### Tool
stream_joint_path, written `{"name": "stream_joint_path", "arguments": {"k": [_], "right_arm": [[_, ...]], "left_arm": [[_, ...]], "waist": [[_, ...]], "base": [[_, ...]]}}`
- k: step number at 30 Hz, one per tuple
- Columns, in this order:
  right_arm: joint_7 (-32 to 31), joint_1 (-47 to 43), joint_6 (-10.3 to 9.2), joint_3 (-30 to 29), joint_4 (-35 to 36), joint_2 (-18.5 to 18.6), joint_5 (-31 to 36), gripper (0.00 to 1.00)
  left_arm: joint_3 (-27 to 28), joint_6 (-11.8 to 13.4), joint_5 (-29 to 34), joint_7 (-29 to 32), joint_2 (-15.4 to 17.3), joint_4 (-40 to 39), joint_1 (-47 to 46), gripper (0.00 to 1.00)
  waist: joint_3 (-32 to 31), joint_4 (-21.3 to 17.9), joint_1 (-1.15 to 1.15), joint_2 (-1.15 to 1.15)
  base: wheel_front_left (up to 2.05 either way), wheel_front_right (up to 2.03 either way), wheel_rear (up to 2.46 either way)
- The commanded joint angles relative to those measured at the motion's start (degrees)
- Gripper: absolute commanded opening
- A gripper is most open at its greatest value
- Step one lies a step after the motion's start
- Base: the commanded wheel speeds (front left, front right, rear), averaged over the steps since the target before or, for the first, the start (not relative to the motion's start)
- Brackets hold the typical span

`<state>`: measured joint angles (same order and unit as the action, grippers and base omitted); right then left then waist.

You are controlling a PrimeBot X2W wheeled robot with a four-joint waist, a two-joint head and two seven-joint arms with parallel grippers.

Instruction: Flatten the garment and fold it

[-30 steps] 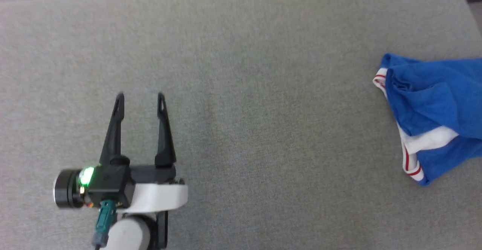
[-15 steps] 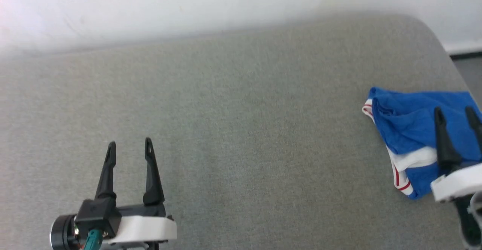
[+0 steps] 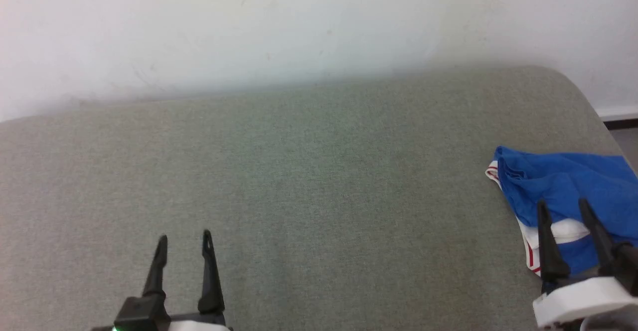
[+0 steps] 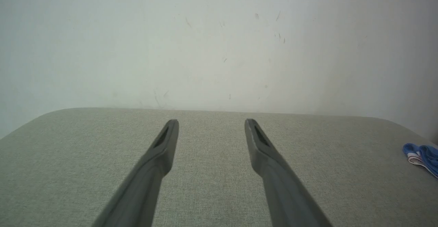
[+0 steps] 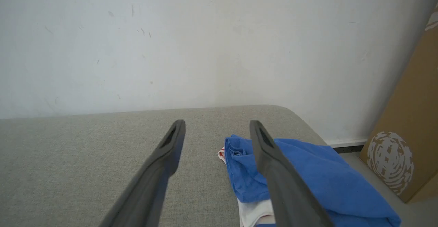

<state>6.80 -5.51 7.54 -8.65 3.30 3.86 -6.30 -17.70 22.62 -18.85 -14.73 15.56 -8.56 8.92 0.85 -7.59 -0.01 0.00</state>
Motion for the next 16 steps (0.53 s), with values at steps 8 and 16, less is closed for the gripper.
{"name": "stream_joint_path", "arguments": {"k": [8, 16], "right_arm": [[2.32, -3.56, -0.05, -0.14, -3.10, -0.93, -0.03, 1.00], [2.68, -3.95, -0.05, 0.54, -4.08, -0.97, -0.53, 1.00]], "left_arm": [[0.95, -3.08, -0.74, -0.27, -2.34, 2.58, 3.34, 1.00], [2.94, -5.83, -0.60, -0.27, -5.01, 3.96, 4.45, 1.00]], "waist": [[-2.36, 1.63, 0.01, 0.00], [-2.94, 1.93, 0.01, 0.00]], "base": [[0.00, 0.00, 0.00], [0.00, 0.00, 0.00]]}}
